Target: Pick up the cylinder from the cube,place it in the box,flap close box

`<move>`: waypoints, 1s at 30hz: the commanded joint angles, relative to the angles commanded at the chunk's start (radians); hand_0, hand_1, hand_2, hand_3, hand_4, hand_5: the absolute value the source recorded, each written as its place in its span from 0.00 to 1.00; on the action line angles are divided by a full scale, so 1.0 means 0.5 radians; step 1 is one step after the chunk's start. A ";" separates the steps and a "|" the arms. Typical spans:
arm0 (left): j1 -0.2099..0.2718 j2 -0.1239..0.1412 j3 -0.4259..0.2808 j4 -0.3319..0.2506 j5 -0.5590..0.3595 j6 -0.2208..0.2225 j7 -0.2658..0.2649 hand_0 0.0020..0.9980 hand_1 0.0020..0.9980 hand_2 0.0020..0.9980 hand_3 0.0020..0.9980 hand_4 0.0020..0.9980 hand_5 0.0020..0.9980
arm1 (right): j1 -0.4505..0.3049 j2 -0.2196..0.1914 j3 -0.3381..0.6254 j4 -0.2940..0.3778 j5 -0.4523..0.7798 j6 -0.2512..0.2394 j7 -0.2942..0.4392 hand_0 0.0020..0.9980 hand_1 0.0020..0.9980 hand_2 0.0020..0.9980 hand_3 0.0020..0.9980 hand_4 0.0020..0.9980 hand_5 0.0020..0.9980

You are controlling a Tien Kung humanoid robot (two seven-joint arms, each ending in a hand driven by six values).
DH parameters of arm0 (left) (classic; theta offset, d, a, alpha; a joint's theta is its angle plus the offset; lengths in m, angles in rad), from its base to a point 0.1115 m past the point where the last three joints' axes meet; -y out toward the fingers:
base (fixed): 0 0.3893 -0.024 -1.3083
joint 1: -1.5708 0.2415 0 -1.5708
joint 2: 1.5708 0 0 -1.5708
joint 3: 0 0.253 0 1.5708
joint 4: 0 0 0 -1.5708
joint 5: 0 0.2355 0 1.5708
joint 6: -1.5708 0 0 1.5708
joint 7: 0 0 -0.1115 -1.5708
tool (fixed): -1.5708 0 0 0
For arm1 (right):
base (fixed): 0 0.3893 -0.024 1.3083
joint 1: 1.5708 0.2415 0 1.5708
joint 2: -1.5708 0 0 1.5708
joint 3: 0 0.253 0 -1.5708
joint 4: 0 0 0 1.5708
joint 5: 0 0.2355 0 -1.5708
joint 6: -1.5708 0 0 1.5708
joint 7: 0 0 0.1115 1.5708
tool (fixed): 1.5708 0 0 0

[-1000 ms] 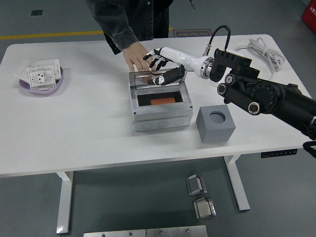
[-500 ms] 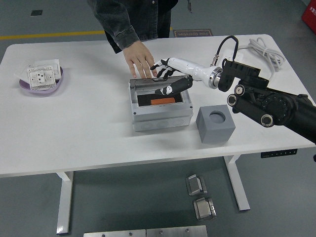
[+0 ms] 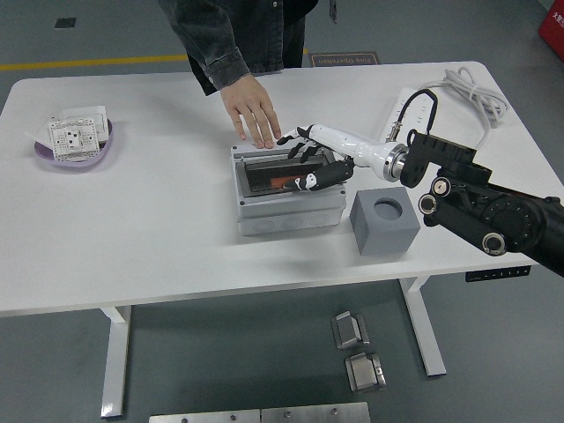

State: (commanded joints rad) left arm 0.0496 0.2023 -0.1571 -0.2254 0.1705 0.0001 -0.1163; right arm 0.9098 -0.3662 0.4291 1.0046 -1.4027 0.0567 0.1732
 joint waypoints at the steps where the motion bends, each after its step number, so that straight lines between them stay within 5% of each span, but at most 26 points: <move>1: 0.001 -0.001 0.003 0.001 -0.003 0.000 0.000 0.72 0.71 0.62 0.65 0.51 0.19 | -0.006 -0.002 0.008 0.001 -0.003 -0.001 0.000 0.68 0.63 0.71 0.87 0.83 0.42; 10: 0.005 -0.007 0.105 0.021 -0.109 -0.007 0.005 0.72 0.71 0.62 0.65 0.51 0.19 | -0.105 -0.120 0.305 0.105 -0.221 0.029 -0.076 0.67 0.63 0.72 0.88 0.83 0.42; 18: 0.021 -0.025 0.163 0.037 -0.174 -0.014 0.015 0.72 0.71 0.62 0.65 0.51 0.19 | -0.375 -0.356 0.774 0.364 -0.458 0.054 -0.145 0.67 0.61 0.72 0.87 0.83 0.45; 23: 0.022 -0.041 0.154 0.039 -0.165 -0.015 0.017 0.72 0.71 0.62 0.65 0.51 0.19 | -0.589 -0.408 1.062 0.472 -0.466 -0.017 -0.107 0.66 0.61 0.72 0.86 0.83 0.46; 30: 0.032 -0.063 0.135 0.045 -0.150 -0.017 0.020 0.72 0.71 0.62 0.65 0.51 0.19 | -0.977 -0.414 1.492 0.539 -0.132 -0.250 0.152 0.66 0.61 0.70 0.83 0.83 0.46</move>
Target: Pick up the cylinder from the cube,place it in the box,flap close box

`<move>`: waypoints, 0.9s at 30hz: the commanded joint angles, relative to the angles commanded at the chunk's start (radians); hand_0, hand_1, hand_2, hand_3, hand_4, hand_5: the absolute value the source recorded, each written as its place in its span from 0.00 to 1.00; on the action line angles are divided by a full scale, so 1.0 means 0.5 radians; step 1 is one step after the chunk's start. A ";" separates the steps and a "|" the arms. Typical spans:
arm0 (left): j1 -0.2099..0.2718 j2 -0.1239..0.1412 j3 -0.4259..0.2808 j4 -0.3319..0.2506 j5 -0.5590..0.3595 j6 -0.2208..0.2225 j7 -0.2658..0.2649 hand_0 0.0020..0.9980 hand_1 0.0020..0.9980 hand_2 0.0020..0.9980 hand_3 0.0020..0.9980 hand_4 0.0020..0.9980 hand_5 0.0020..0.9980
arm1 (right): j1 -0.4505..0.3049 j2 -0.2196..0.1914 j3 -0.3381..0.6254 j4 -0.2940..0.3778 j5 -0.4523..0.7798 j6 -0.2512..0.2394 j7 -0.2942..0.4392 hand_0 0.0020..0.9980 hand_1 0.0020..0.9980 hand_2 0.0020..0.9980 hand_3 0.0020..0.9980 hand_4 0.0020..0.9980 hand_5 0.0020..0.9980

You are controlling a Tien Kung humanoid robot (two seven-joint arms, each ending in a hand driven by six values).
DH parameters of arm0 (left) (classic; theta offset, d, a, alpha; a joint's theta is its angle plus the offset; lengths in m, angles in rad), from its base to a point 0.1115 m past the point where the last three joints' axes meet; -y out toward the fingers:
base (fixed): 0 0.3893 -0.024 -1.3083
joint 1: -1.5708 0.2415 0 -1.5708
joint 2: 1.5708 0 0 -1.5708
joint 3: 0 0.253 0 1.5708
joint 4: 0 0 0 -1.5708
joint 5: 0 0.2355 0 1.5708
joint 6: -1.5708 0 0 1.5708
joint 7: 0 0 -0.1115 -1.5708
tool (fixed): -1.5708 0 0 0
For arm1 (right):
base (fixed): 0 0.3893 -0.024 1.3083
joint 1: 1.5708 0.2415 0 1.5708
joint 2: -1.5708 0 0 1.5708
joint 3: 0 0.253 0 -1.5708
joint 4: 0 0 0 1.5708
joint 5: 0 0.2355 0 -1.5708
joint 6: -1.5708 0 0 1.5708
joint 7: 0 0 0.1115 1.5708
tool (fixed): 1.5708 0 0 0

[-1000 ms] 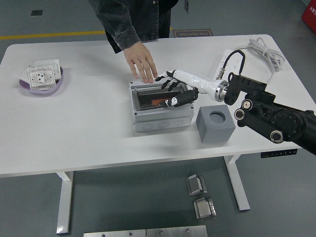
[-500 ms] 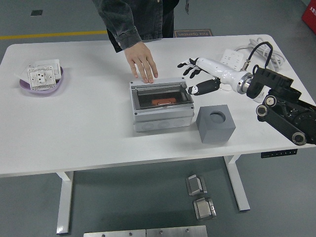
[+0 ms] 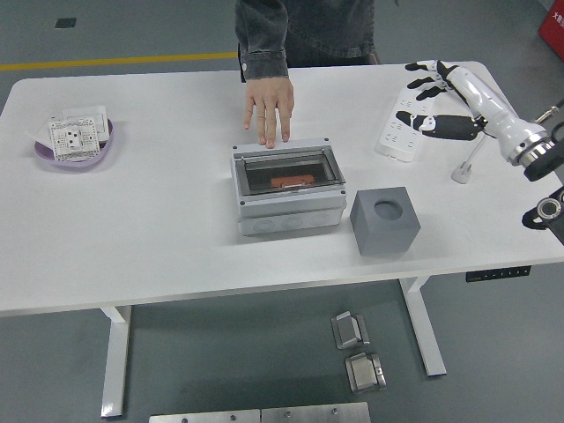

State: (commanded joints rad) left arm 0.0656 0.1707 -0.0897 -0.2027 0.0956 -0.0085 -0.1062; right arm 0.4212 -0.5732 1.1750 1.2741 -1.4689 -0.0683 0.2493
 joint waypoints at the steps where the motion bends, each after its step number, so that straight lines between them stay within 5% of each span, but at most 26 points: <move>1: 0.001 -0.002 0.001 0.001 -0.001 0.000 0.000 0.72 0.71 0.62 0.65 0.51 0.19 | -0.040 0.008 0.037 -0.001 0.046 -0.017 0.026 0.66 0.61 0.70 0.83 0.83 0.46; 7: 0.004 -0.012 -0.009 0.004 0.012 -0.002 0.003 0.72 0.71 0.62 0.65 0.51 0.19 | -0.330 0.104 0.267 -0.051 0.411 -0.062 0.186 0.68 0.66 0.72 0.85 0.84 0.47; 16: 0.010 -0.022 -0.030 0.010 0.058 0.016 0.017 0.72 0.71 0.62 0.65 0.51 0.19 | -0.494 0.153 0.209 -0.110 0.939 0.107 0.256 0.72 0.72 0.77 0.87 0.84 0.47; 17: 0.012 -0.023 -0.027 0.012 0.058 0.018 0.019 0.72 0.71 0.63 0.65 0.52 0.19 | -0.497 0.155 0.202 -0.108 0.985 0.124 0.252 0.88 0.84 0.88 0.95 0.95 0.78; 22: 0.019 -0.030 -0.014 0.018 0.050 0.021 0.028 0.72 0.71 0.63 0.65 0.52 0.19 | -0.498 0.154 0.182 -0.098 1.077 0.151 0.248 0.88 0.84 0.88 0.95 0.95 0.78; 23: 0.019 -0.031 -0.014 0.019 0.050 0.021 0.029 0.72 0.71 0.63 0.66 0.53 0.19 | -0.497 0.153 0.182 -0.096 1.079 0.154 0.248 0.96 0.90 0.94 0.98 0.97 0.90; 27: 0.009 -0.036 -0.058 0.019 0.089 0.021 0.031 0.72 0.71 0.63 0.66 0.53 0.19 | -0.503 0.142 0.191 -0.083 1.091 0.155 0.258 0.96 0.90 0.94 0.98 0.97 0.90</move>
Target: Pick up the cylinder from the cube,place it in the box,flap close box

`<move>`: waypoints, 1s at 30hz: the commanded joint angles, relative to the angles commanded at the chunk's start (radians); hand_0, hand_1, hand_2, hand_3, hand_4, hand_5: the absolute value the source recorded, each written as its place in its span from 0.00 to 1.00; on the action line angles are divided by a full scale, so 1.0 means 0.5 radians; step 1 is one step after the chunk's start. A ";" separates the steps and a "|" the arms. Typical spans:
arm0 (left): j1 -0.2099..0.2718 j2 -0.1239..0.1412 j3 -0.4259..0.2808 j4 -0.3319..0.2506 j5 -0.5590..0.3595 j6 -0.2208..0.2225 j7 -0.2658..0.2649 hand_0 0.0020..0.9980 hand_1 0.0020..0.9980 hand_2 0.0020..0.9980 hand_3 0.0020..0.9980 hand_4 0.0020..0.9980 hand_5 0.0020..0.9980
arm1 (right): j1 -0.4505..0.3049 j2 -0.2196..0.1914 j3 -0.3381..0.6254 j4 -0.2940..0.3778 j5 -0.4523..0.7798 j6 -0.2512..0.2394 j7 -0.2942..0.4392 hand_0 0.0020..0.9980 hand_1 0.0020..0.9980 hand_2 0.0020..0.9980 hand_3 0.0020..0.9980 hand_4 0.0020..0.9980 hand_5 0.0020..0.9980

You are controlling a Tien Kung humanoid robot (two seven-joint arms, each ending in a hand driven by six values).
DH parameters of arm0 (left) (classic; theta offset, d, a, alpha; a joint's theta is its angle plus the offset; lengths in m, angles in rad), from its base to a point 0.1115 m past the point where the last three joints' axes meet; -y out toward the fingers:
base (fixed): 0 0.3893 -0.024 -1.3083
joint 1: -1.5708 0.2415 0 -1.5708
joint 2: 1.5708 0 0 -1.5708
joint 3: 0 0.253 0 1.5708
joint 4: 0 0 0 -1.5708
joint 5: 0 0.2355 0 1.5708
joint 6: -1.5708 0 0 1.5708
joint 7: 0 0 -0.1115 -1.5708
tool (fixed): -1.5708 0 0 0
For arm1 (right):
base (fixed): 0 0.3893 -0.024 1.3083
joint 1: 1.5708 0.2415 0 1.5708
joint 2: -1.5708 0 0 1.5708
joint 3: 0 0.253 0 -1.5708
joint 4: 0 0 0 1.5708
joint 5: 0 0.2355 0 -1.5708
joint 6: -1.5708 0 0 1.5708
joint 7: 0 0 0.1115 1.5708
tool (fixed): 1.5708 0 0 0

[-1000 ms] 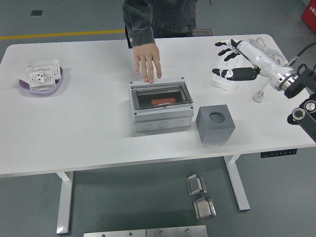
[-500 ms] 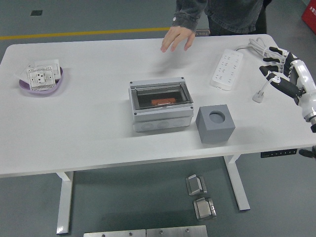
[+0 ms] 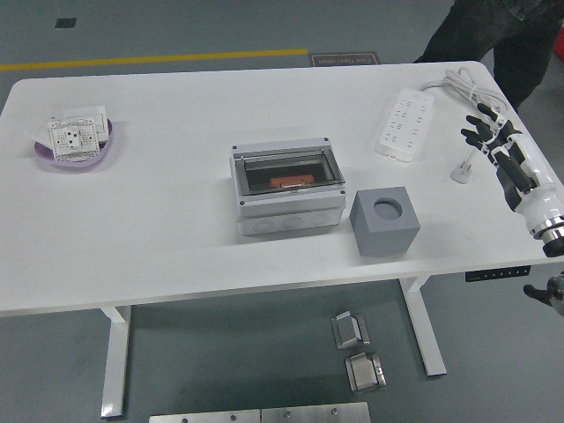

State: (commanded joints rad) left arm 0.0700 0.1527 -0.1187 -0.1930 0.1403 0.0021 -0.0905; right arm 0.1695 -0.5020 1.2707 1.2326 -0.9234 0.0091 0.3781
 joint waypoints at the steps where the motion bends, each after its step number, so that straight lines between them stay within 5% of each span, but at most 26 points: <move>1: -0.005 0.000 -0.028 -0.002 0.025 0.000 0.000 0.72 0.71 0.63 0.66 0.53 0.19 | -0.004 -0.003 0.006 0.005 0.002 0.000 0.005 0.96 0.90 0.94 0.98 0.97 0.90; 17: -0.045 0.024 -0.169 -0.012 0.169 0.009 0.012 0.73 0.71 0.63 0.66 0.54 0.20 | -0.037 -0.049 0.102 0.053 -0.162 -0.059 0.027 0.96 0.88 0.90 0.94 0.96 0.87; 30: -0.071 0.076 -0.235 -0.022 0.311 0.103 0.101 0.73 0.71 0.64 0.66 0.56 0.21 | -0.062 -0.063 0.071 0.049 -0.226 -0.100 0.041 0.95 0.85 0.88 0.91 0.95 0.84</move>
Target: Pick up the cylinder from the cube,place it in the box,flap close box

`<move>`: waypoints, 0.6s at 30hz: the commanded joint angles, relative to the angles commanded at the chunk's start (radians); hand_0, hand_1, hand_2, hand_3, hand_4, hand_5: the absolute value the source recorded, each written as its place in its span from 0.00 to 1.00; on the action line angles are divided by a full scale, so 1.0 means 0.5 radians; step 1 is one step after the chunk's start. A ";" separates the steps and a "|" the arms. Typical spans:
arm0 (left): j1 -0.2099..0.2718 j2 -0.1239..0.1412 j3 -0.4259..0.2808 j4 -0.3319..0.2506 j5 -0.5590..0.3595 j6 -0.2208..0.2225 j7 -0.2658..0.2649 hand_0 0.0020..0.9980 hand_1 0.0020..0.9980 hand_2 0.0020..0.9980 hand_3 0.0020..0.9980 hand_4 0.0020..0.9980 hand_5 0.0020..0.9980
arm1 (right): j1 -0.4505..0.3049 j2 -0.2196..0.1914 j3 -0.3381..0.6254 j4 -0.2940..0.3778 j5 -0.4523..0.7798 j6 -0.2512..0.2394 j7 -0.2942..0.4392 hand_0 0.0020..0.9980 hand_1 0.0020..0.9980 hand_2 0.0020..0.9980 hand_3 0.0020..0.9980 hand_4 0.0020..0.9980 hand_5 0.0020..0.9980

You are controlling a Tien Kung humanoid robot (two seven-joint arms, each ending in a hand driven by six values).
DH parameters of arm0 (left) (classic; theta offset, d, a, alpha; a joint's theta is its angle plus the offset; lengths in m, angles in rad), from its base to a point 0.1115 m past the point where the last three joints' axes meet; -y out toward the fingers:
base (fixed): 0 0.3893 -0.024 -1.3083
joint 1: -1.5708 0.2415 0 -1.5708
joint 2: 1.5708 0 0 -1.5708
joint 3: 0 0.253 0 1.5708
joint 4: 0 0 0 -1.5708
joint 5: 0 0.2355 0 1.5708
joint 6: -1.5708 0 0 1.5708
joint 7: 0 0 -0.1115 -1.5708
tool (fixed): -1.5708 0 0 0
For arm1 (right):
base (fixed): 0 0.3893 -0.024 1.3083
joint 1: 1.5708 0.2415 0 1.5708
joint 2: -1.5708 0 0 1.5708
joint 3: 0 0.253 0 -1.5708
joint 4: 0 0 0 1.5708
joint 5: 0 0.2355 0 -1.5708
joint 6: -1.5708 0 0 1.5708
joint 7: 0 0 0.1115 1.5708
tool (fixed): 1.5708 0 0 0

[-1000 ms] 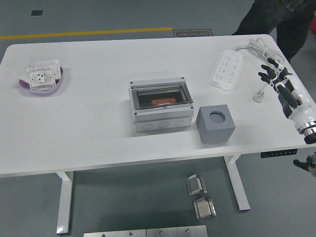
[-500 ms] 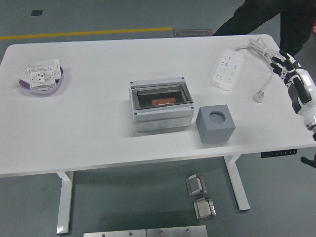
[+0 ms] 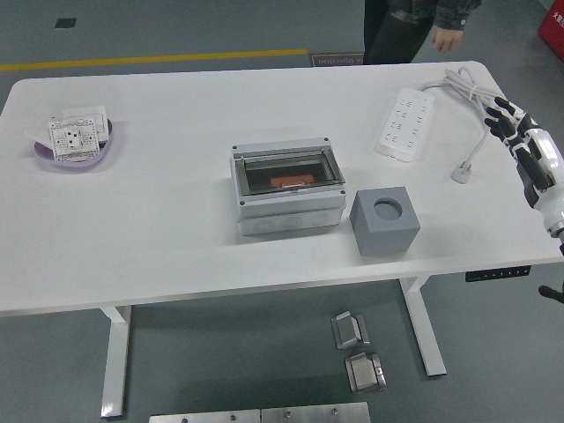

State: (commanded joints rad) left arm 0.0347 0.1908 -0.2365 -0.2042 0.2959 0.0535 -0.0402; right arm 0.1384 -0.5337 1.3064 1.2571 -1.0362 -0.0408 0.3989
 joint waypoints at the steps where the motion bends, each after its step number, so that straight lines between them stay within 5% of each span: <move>1: -0.001 0.003 -0.016 -0.002 0.021 0.008 0.006 0.73 0.71 0.64 0.66 0.56 0.21 | -0.003 -0.001 0.003 0.003 -0.004 -0.002 -0.001 0.95 0.85 0.88 0.91 0.95 0.84; 18: -0.012 0.010 -0.207 -0.031 0.296 0.157 0.156 0.72 0.71 0.64 0.66 0.58 0.22 | -0.063 0.006 0.106 0.048 -0.081 -0.031 -0.012 0.93 0.82 0.87 0.90 0.92 0.79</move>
State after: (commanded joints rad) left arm 0.0286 0.1957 -0.3398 -0.2198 0.4440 0.1317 0.0378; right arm 0.1067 -0.5307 1.3593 1.2814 -1.0767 -0.0564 0.3927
